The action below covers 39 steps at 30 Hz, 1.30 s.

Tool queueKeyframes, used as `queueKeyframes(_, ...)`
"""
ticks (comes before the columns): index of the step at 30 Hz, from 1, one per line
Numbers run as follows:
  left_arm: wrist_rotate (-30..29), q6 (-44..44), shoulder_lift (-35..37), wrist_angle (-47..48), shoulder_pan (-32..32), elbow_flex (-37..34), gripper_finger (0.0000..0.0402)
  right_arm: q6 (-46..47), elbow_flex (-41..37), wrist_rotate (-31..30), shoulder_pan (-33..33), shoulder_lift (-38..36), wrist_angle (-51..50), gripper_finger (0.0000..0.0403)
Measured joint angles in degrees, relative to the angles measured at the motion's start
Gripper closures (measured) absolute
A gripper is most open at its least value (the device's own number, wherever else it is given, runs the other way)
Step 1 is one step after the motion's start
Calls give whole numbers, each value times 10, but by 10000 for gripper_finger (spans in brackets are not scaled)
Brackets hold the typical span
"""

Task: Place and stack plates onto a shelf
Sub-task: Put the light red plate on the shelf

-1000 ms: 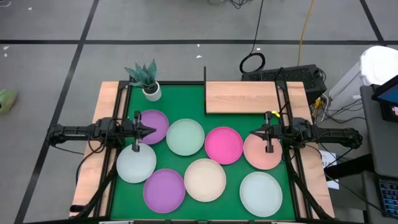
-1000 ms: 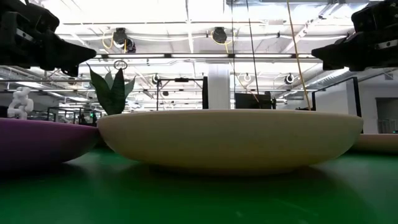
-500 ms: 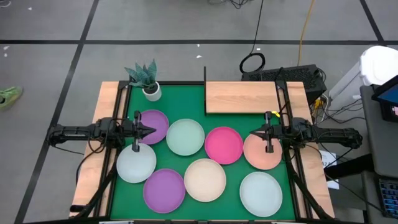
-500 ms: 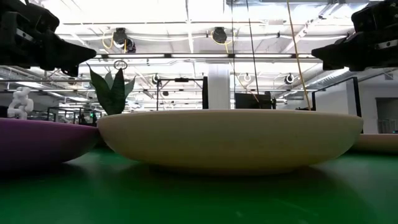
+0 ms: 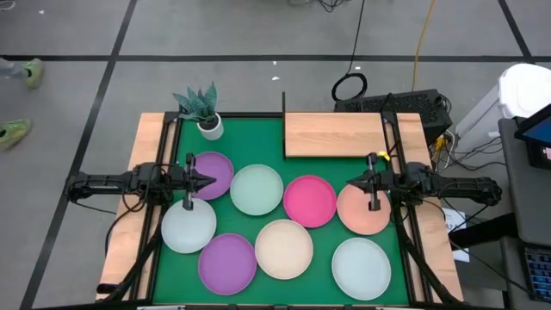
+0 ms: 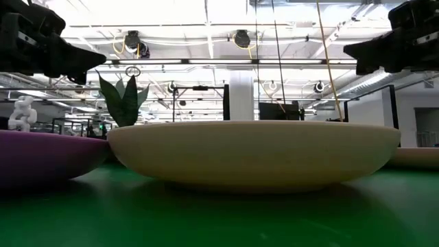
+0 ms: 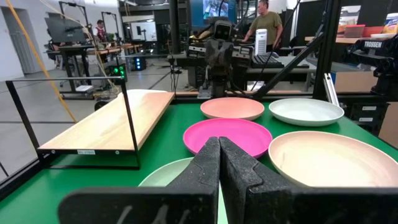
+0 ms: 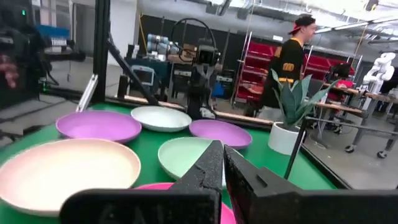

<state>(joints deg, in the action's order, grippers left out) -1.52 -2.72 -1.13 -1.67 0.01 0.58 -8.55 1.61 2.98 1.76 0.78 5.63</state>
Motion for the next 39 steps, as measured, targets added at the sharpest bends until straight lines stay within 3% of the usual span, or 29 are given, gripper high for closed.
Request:
queueKeyframes(9,0,0,0,0,0,0,398,49,93,0,0,56,-13,403)
queueKeyframes(22,0,0,0,-1,0,0,398,-1,351,-1,0,264,-77,403)
queueKeyframes(27,0,11,0,0,0,0,398,18,466,-43,0,365,-141,403)
queueKeyframes(30,0,14,0,0,0,0,398,21,525,-98,0,419,-203,403)
queueKeyframes(39,0,34,0,0,0,0,398,90,543,-119,-18,515,-251,403)
